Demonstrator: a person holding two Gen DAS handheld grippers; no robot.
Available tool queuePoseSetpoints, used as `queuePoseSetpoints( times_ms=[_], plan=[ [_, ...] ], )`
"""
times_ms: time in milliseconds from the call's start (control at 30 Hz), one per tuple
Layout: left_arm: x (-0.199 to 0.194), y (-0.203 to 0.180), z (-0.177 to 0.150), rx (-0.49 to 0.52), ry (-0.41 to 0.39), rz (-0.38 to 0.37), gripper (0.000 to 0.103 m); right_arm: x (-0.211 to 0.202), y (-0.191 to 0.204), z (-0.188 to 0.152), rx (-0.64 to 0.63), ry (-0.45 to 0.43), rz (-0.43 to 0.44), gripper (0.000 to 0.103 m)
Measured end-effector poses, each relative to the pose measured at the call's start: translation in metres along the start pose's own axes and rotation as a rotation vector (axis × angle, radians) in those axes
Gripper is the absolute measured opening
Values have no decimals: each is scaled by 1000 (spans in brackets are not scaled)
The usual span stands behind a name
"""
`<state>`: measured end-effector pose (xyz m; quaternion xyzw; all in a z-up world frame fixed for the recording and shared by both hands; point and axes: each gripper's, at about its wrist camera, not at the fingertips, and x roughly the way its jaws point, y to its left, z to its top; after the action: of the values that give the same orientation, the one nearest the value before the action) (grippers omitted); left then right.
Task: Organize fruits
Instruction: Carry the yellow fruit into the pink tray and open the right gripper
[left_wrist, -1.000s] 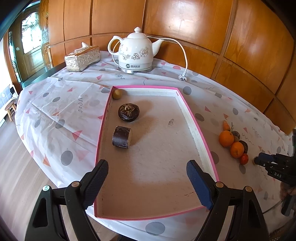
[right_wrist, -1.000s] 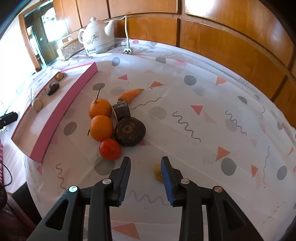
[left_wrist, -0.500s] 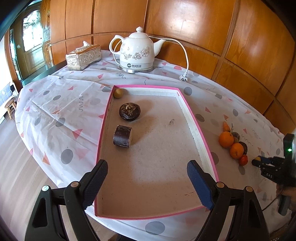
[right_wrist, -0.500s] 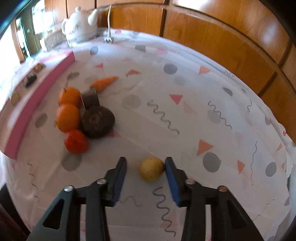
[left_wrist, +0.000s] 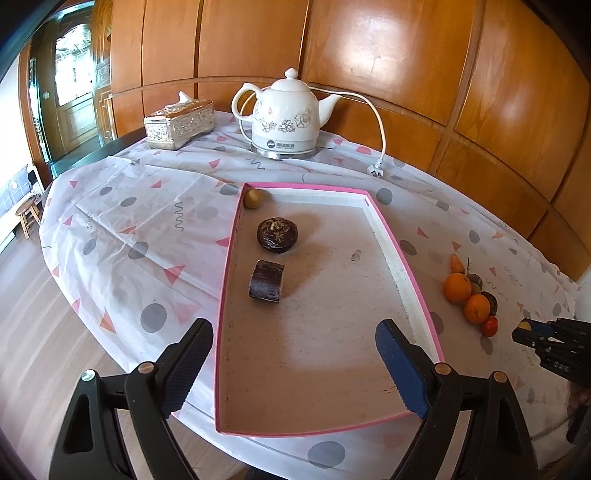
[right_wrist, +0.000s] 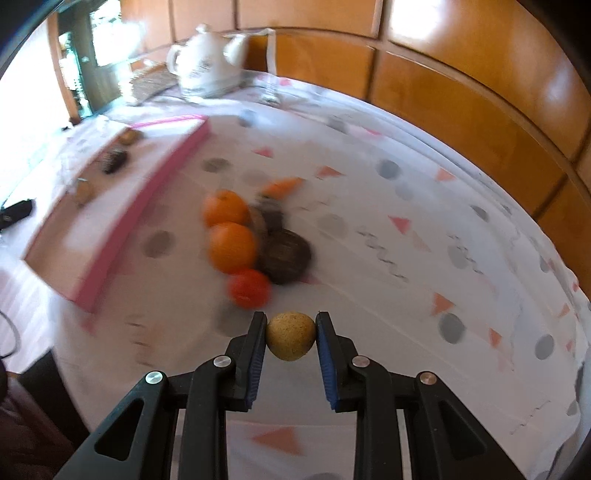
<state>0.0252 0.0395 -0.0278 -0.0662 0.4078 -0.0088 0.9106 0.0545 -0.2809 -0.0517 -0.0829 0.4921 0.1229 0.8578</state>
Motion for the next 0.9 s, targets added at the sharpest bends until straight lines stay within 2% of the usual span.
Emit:
queuePoseSetpoints(
  times_ms=[167,333,567,667,833,900],
  plan=[
    [-1,2,-1,8,-5,7,92,-7,52,18,-44,-38,142,27],
    [-3,5,-1,7,-18,15,95,-1,103,40,-75,-50,247,27],
    [-3,12,-2,7,-23,35,95,21,148,67,-75,-38,276,27],
    [-2,14,-3,7,-25,41,95,30,153,74,-44,-30,279,27],
    [-3,11,-6,41,-38,39,95,34,154,81,-8,-37,278,37],
    [-2,9,-7,47,-36,29,95,32,154,79,-7,-42,268,37]
  ],
)
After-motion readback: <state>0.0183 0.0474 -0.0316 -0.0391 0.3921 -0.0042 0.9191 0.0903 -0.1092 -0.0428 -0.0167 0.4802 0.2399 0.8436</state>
